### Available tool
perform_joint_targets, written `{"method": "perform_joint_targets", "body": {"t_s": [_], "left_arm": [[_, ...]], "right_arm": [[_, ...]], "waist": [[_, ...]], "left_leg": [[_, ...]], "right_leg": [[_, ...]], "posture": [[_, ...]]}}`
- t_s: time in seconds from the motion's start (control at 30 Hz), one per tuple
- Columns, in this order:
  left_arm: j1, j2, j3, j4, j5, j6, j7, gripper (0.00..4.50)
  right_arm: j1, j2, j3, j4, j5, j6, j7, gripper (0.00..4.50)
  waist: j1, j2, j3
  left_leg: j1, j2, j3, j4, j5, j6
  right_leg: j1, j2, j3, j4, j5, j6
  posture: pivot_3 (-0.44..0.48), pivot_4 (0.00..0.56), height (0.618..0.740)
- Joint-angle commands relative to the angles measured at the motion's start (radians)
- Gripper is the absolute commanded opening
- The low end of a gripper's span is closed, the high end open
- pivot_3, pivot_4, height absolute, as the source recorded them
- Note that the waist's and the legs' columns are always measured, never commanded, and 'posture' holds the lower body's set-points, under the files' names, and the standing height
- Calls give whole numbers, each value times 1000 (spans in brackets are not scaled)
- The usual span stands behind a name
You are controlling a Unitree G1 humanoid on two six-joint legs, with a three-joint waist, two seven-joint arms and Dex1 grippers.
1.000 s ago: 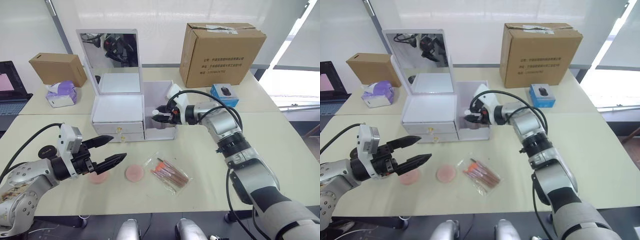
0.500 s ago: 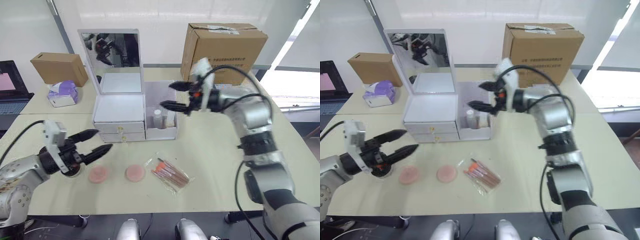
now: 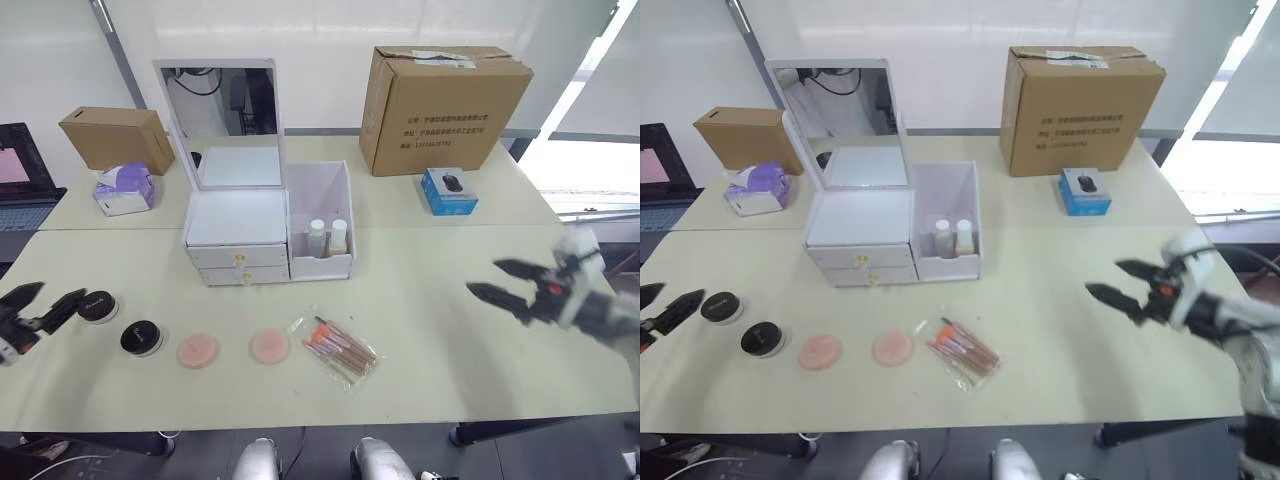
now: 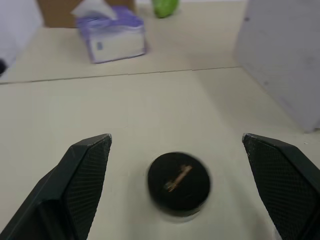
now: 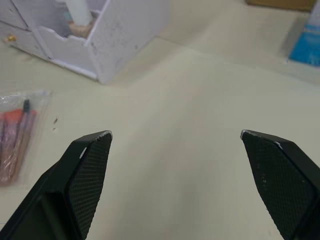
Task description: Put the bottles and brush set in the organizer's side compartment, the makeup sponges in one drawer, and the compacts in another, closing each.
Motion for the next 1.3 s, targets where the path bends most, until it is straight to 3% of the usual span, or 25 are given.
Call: {"method": "perform_joint_targets", "body": {"t_s": [0.03,0.1,0.33,0.47,0.63,0.7,0.8,0.93,1.13,1.17,1.3], "left_arm": [[0,16,3,-12,-3,-10,-25,4500],[-14,6,-23,-45,-4,-3,-29,4500],[-101,16,-89,-143,-22,137,22,4500],[-17,119,-240,-422,-26,415,-43,4500],[-16,232,-294,-654,-236,703,-219,4500],[-32,248,-314,-733,-320,806,-236,4113],[-89,223,-383,-859,-443,924,-226,3371],[-118,135,-453,-1027,-516,944,-142,2110],[-187,-39,-613,-1111,-480,914,20,257],[-198,-66,-651,-1112,-455,900,41,38],[-221,-147,-790,-1108,-345,862,108,9]], "right_arm": [[2,-20,-60,-38,46,-3,-22,4473],[-16,-33,-47,-16,47,-7,-31,4473],[-96,-80,3,4,69,45,-46,4473],[-178,-151,110,-50,45,136,-93,4473],[-307,-161,213,-143,156,236,-74,4473],[-331,-156,262,-183,147,215,-70,4500],[-389,-170,328,-194,272,407,-45,4500],[-483,-169,379,-132,410,678,-48,4500],[-579,2,410,-26,420,894,-188,4500],[-592,39,415,9,401,901,-217,4500],[-645,147,432,133,343,904,-309,4500]], "waist": [[-3,1,1],[-5,-1,1],[8,-1,1],[-1,-2,1],[-7,-1,2],[-7,1,3],[-5,2,3],[-2,1,4],[0,-2,3],[-1,-1,3],[0,-1,3]], "left_leg": [[0,0,1,0,0,0],[1,0,2,-1,-5,-8],[1,0,2,0,-5,-9],[-2,0,1,0,-5,-8],[-2,0,1,-1,-5,-8],[-1,0,1,-1,-5,-8],[-1,0,1,-1,-2,-3],[-2,0,1,1,-1,-1],[-2,-1,-3,3,0,-1],[-2,-2,-3,3,0,-1],[-4,-3,-4,4,0,0]], "right_leg": [[0,-1,0,0,0,0],[-2,-2,0,0,1,0],[-1,-2,-1,-1,0,0],[0,-1,-1,-1,3,4],[-1,0,0,0,1,0],[-1,0,0,-1,1,0],[-1,0,0,-1,1,0],[0,-1,1,-2,1,0],[1,2,1,-1,3,4],[1,2,1,-1,4,5],[0,3,2,-1,6,9]], "posture": [[0,150,740],[0,150,740],[0,150,740],[0,150,740],[0,150,740],[0,150,740],[0,150,740],[0,150,740],[0,150,740],[0,150,740],[0,150,740]]}}
